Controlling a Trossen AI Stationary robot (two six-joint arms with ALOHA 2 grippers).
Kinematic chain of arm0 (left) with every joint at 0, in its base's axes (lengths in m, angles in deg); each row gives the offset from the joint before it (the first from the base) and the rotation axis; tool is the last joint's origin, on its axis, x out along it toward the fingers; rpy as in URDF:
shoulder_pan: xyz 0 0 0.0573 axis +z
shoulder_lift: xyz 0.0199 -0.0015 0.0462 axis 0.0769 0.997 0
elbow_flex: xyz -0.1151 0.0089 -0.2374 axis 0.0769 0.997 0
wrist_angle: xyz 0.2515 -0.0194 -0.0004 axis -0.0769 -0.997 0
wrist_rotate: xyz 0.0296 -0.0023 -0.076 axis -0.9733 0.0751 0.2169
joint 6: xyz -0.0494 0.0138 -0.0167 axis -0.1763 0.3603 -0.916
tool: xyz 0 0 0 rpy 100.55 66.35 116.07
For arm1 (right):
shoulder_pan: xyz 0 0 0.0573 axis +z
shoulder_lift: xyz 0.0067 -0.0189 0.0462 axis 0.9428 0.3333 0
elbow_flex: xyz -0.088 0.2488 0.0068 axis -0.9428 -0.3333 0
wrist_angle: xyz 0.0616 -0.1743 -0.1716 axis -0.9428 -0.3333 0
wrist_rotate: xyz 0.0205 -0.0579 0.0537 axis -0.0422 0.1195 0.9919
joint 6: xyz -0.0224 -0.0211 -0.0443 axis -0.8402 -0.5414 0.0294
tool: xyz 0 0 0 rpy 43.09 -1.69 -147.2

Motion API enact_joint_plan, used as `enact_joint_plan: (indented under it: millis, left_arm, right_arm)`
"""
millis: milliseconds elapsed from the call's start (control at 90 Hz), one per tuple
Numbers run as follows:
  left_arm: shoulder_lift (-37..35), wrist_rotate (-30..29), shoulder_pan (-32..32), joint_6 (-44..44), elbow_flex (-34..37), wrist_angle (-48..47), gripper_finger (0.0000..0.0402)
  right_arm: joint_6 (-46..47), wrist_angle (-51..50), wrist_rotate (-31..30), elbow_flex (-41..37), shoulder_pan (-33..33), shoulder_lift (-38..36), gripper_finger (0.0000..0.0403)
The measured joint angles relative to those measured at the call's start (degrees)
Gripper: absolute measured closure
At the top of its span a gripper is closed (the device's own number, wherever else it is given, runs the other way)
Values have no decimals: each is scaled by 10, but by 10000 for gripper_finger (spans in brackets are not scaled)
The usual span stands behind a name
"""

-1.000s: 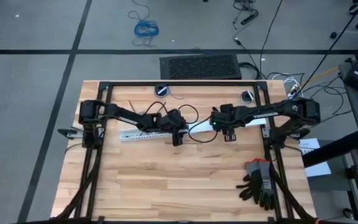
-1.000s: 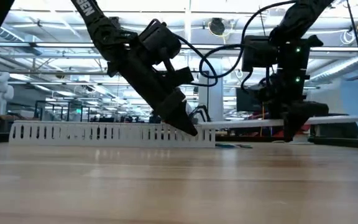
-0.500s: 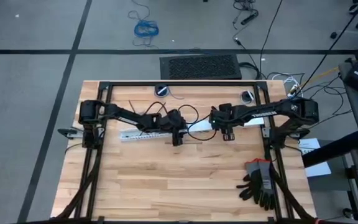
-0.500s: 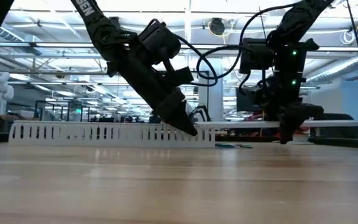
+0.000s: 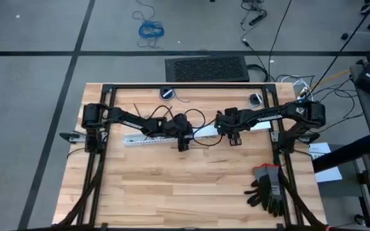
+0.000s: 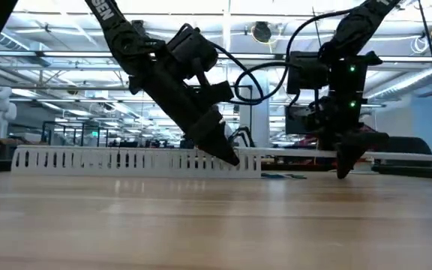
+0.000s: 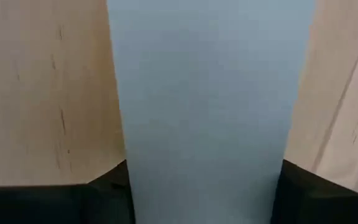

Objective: Ziptie cables
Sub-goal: Close the white cable duct tray the with white cable cover

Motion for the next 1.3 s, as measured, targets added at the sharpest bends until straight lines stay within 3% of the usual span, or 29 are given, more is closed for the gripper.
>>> enact_joint_plan:
  millis: [167, 544, 944, 1300]
  left_arm:
    - [0, -15, 0, -3, -1, 2, 88]
    - [-1, -30, -1, -32, -1, -1, 85]
    - [-2, -44, -7, -44, -2, -1, 122]
    - [-3, -71, -14, -45, -3, -29, 130]
  right_arm:
    - [1, -1, 1, 0, 0, 0, 201]
    - [-3, -18, 3, 19, 0, 3, 201]
    - [6, -57, 18, 44, 0, 12, 201]
    - [16, -93, 12, 77, 0, 13, 201]
